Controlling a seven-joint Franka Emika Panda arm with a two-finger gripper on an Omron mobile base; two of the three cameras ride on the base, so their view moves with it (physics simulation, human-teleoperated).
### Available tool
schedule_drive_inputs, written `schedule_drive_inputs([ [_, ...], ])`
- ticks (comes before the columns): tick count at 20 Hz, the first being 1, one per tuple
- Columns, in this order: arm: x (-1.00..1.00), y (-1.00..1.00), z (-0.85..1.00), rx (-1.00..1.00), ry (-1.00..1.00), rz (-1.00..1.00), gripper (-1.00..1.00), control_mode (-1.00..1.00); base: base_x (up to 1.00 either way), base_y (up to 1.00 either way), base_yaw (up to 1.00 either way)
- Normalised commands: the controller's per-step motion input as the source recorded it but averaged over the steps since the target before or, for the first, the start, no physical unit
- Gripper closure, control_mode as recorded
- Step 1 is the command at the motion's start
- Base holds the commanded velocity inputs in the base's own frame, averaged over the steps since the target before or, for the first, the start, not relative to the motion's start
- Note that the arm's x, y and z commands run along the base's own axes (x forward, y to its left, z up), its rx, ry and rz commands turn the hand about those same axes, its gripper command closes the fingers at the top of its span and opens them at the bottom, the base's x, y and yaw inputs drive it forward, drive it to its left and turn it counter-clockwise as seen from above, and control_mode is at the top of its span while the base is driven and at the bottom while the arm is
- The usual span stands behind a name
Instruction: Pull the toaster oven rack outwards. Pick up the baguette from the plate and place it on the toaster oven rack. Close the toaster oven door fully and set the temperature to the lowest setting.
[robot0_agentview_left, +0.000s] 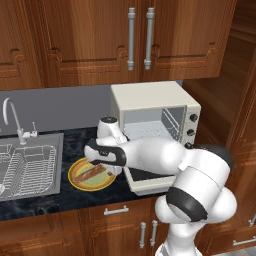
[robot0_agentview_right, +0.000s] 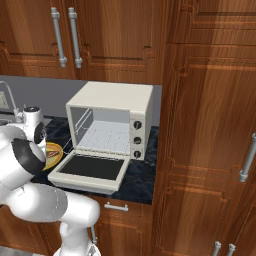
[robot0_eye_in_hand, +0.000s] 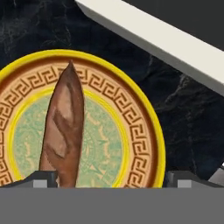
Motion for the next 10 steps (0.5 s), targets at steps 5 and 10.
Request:
schedule_drive_inputs([
  [5,0.16,0.05,-0.14,0.0,0.05,0.07,-1.0,-1.0,0.0,0.0,0.0],
  [10,0.12,0.23,-0.18,0.0,0.0,0.0,-1.0,-1.0,0.0,0.0,0.0],
])
